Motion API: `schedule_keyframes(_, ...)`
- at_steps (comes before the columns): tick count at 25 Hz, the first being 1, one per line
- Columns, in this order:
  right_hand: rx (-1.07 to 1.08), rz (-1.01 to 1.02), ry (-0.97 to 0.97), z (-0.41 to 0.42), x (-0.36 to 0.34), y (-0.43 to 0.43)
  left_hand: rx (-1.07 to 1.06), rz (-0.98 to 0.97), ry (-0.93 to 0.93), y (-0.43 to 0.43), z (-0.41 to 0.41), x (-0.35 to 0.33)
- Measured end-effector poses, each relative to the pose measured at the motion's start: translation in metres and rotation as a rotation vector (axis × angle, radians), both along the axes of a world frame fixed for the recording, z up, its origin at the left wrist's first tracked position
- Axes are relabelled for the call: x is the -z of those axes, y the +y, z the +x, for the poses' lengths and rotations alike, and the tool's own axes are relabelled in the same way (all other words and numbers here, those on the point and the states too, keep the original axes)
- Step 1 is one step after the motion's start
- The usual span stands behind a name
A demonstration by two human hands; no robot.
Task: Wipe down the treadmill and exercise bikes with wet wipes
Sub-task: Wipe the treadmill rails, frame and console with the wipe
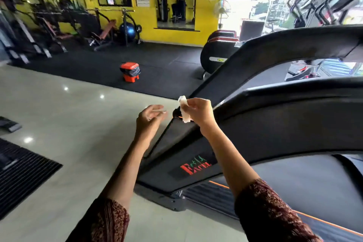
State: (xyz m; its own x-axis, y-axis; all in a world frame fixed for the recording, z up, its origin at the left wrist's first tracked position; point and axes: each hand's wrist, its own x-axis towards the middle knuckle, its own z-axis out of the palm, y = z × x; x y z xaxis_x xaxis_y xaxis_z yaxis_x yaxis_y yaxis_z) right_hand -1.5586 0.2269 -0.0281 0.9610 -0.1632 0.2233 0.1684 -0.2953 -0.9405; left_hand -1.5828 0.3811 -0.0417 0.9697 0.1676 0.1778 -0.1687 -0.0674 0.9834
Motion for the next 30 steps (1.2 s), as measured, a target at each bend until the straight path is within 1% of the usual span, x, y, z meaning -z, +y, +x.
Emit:
schedule_keyframes(2, -0.093, 0.009, 0.034, 0.021, 0.002, 0.056, -0.088, -0.033, 0.055, 0.059, -0.003, -0.002)
schedule_keyframes(6, -0.245, 0.118, 0.106, 0.047, 0.001, 0.15, -0.208, -0.038, 0.099, 0.154, -0.002, -0.007)
schedule_keyframes(9, -0.346, 0.107, 0.126, 0.078, 0.01, 0.212, -0.293, -0.077, 0.129, 0.209, 0.007, -0.006)
schedule_keyframes(12, -0.411, 0.109, 0.136, 0.119, 0.015, 0.272, -0.384, -0.101, 0.147, 0.261, 0.034, -0.005)
schedule_keyframes(15, -0.455, 0.102, 0.127, 0.17, 0.014, 0.325, -0.428, -0.079, 0.153, 0.308, 0.077, -0.012)
schedule_keyframes(22, -0.524, 0.08, 0.113, 0.317, 0.0, 0.45, -0.458, -0.064, 0.152, 0.414, 0.222, -0.039)
schedule_keyframes(25, -0.518, 0.06, 0.13, 0.367, 0.005, 0.486, -0.431, -0.049, 0.188, 0.445, 0.274, -0.033)
schedule_keyframes(28, -0.51, 0.055, 0.134, 0.427, 0.009, 0.517, -0.424, -0.063, 0.179, 0.483, 0.342, -0.025)
schedule_keyframes(30, -0.451, 0.062, 0.122, 0.475, 0.012, 0.534, -0.373, -0.047, 0.169, 0.507, 0.395, -0.023)
